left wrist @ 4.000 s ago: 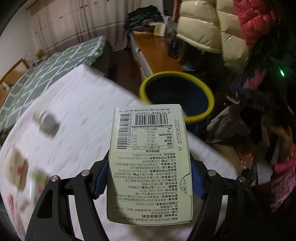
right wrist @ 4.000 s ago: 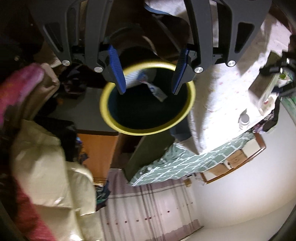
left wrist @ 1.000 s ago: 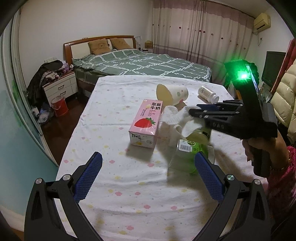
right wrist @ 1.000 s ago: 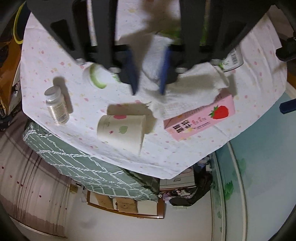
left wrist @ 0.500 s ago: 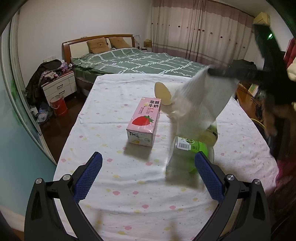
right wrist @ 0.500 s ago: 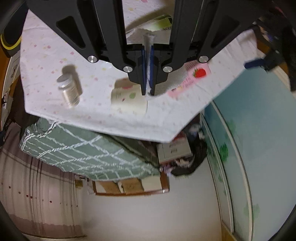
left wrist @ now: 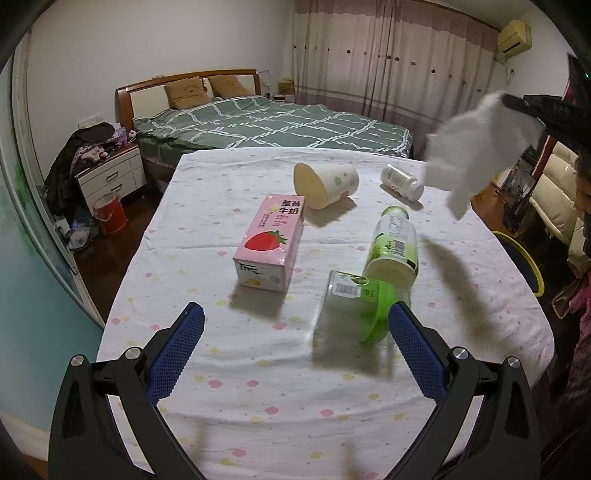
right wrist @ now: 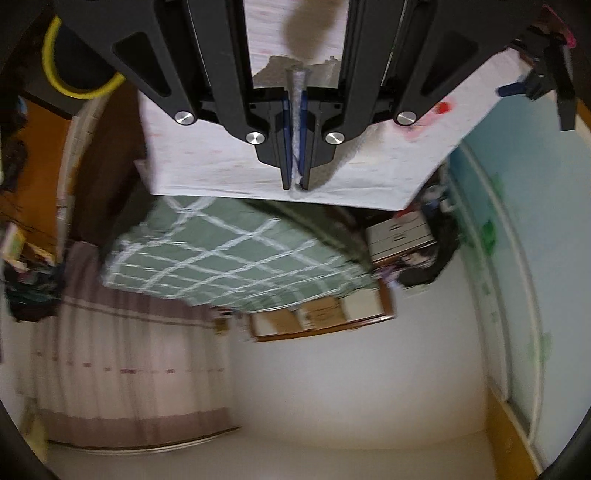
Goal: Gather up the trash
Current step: 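Carry the tissue to the yellow bin and release it with the right tool, then grasp the clear green-lidded jar with the left tool, then carry the jar to the yellow bin and release it with the left tool, then grasp the white pill bottle with the right tool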
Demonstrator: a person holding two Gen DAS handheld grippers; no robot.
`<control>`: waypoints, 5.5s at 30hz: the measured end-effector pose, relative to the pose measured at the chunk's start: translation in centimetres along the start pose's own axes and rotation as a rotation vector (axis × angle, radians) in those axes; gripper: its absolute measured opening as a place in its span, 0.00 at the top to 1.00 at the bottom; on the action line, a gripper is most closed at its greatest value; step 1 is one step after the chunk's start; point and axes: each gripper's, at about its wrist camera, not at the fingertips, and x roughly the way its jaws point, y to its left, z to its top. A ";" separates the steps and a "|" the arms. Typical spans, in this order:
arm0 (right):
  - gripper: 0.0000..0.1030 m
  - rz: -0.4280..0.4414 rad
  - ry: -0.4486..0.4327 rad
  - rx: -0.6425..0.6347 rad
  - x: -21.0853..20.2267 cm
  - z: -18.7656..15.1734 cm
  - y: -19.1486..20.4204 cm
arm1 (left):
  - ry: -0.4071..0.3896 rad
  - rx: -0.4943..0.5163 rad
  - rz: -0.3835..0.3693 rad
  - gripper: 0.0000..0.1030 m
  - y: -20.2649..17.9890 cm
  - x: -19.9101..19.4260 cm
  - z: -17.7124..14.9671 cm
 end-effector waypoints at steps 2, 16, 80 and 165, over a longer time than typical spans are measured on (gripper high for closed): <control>0.97 -0.058 -0.007 0.025 -1.0 -0.2 -2.4 | 0.000 0.007 -0.004 0.05 -0.4 0.0 0.0; 0.96 -0.448 0.127 0.190 -3.2 -6.4 -19.7 | 0.023 0.053 -0.031 0.05 -3.5 1.0 0.6; 0.53 -0.326 0.234 0.316 -2.7 -16.0 -17.1 | 0.191 0.172 -0.110 0.31 -6.2 8.9 -0.3; 0.44 -0.093 0.211 0.029 6.5 -10.5 -4.9 | -0.066 0.041 -0.103 0.05 -4.8 0.8 2.9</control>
